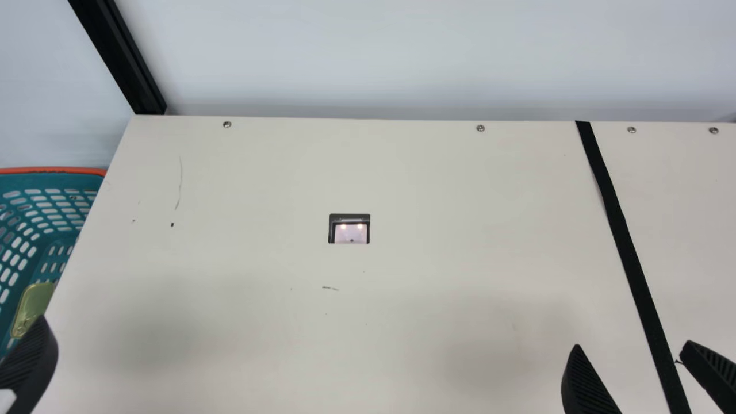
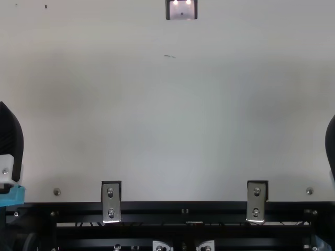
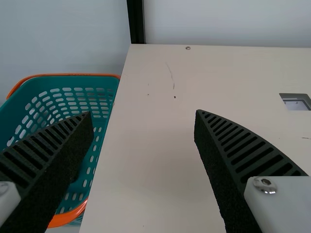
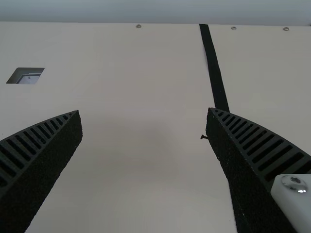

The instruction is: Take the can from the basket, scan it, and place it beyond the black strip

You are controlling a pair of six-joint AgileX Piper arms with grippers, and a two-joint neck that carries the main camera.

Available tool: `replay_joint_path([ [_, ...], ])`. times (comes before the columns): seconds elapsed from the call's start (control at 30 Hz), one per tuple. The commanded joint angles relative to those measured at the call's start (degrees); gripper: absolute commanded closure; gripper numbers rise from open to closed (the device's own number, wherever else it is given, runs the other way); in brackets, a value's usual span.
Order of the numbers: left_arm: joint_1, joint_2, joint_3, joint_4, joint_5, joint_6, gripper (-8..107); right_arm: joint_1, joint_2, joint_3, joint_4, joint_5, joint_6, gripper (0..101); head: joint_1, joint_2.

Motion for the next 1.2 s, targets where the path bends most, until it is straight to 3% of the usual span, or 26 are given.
replay_joint_path([
  [0.0,0.00,0.00,0.00,0.00,0.00,0.00,9,0.00,0.00,0.00,0.00,0.00,0.00,0,-0.03,-0.12],
  [1.17,0.00,0.00,0.00,0.00,0.00,0.00,9,0.00,0.00,0.00,0.00,0.00,0.00,0,-0.03,-0.12],
])
